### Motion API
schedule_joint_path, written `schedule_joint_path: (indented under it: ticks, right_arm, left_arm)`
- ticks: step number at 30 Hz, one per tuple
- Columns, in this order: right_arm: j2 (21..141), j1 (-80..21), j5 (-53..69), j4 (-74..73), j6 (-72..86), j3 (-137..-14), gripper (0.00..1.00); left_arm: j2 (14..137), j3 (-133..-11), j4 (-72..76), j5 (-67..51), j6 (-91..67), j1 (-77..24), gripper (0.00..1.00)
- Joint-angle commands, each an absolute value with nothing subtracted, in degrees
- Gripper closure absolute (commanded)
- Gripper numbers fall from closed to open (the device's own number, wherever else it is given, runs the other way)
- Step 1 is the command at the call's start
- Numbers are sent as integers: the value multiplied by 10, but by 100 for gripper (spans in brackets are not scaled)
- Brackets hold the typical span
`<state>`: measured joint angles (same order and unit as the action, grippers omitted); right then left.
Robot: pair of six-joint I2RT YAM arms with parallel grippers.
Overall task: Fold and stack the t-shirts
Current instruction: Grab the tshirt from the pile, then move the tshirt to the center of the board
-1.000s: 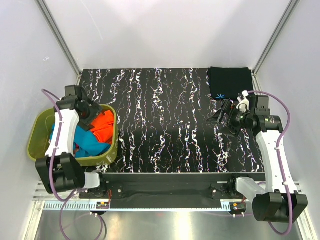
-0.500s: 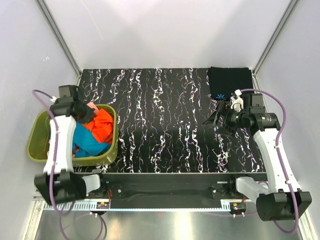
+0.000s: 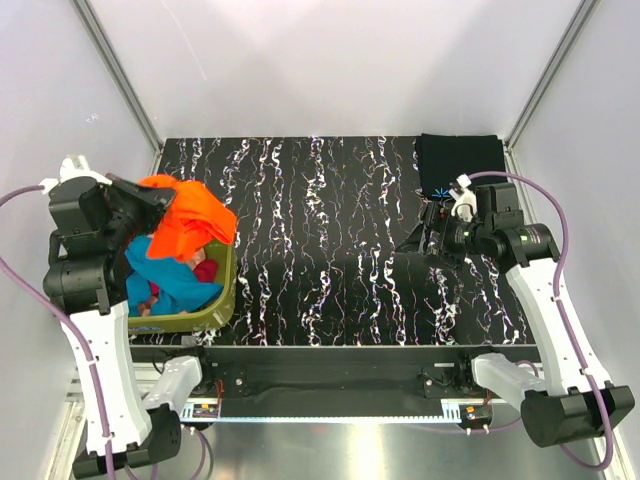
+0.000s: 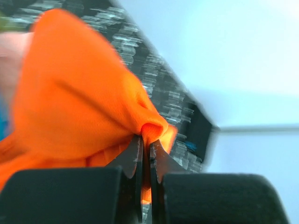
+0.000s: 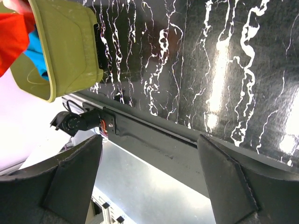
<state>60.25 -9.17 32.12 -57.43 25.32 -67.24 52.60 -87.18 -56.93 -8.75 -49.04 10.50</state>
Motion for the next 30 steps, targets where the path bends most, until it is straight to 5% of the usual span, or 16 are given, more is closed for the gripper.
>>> schedule_joint_path:
  ticks: [1, 8, 9, 11, 12, 13, 19, 25, 30]
  right_arm:
    - [576, -97, 298, -599, 266, -695, 11]
    - [613, -98, 246, -701, 242, -703, 13]
    - [615, -97, 243, -714, 239, -706, 12]
    - [623, -97, 229, -722, 234, -714, 11]
    - [626, -97, 225, -729, 232, -717, 11]
    - [628, -97, 222, -730, 228, -725, 10]
    - [664, -97, 219, -718, 228, -729, 8]
    - [787, -105, 212, -603, 271, -685, 14]
    - [960, -136, 195, -558, 272, -760, 25]
  left_arm:
    - [530, -832, -353, -285, -579, 78, 100]
    - [708, -997, -447, -161, -505, -259, 100]
    - [723, -993, -447, -156, -513, -280, 92]
    - [739, -977, -425, -149, -526, -339, 49]
    - [761, -977, -437, -127, -522, -353, 14]
    - [771, -980, -457, -114, -517, -363, 1]
    - [760, -919, -545, -33, -462, -366, 1]
    - [765, -831, -511, -88, -416, -353, 32]
    - [796, -773, -497, -113, -366, -352, 39]
